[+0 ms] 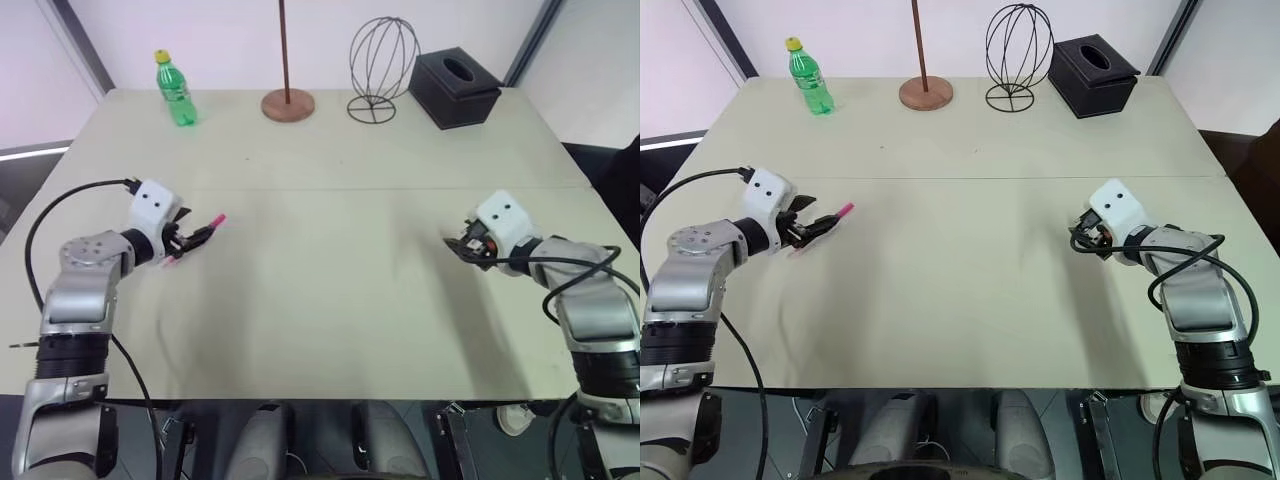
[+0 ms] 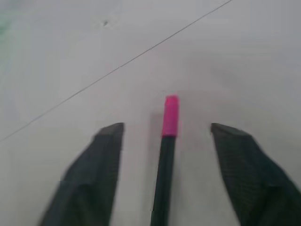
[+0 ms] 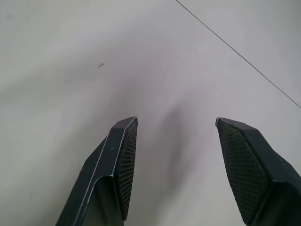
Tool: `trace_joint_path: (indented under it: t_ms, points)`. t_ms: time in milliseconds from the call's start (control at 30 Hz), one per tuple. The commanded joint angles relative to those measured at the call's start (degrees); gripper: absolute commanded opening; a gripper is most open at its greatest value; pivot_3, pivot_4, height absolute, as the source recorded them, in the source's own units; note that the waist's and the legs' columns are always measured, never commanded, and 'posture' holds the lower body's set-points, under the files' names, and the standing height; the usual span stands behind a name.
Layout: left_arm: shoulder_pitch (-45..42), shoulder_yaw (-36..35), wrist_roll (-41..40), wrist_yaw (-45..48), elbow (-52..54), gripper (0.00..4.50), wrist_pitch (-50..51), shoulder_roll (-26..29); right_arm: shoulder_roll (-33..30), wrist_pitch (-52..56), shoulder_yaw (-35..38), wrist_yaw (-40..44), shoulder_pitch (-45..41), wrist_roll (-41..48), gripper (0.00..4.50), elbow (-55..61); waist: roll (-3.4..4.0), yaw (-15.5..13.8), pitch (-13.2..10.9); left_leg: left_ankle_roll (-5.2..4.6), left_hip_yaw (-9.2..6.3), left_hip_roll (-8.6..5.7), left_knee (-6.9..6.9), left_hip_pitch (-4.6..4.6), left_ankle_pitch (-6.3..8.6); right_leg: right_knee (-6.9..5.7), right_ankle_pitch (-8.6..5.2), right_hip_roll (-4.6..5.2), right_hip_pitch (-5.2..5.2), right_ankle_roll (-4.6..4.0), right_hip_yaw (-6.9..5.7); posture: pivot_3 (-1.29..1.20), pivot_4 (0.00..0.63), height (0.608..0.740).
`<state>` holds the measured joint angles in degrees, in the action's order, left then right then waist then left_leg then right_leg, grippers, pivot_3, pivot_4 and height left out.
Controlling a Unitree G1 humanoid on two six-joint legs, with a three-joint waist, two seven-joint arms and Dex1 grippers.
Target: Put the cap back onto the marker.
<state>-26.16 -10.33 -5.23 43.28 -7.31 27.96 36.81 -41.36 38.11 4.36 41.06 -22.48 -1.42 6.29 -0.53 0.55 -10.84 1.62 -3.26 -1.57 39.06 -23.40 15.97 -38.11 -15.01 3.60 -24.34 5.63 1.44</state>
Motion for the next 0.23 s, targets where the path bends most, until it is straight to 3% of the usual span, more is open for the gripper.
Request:
trace_joint_path:
  t_ms: [33, 233]
  points:
    - [-0.8, -1.3, -0.4, -3.0, -2.5, 4.43, -2.8, -0.1, 0.0, -2.4, 0.1, -1.7, -2.0, 0.1, 2.74, -1.0, 0.00, 0.1, 0.0, 0.00, 0.00, 0.00, 0.00, 0.00, 0.00, 0.00, 0.00, 0.00, 0.01, 0.00, 0.00, 0.00, 0.150, 0.740]
    - [-0.6, -3.3, -4.3, -3.5, -1.9, 4.43, -3.9, -0.4, 0.4, -3.2, 0.4, -3.9, -2.7, 0.7, 2.74, -2.2, 0.00, 0.2, 0.0, 0.00, 0.00, 0.02, -0.02, 0.00, 0.00, 0.01, 0.00, -0.02, 0.00, 0.00, 0.00, 0.00, 0.150, 0.740]
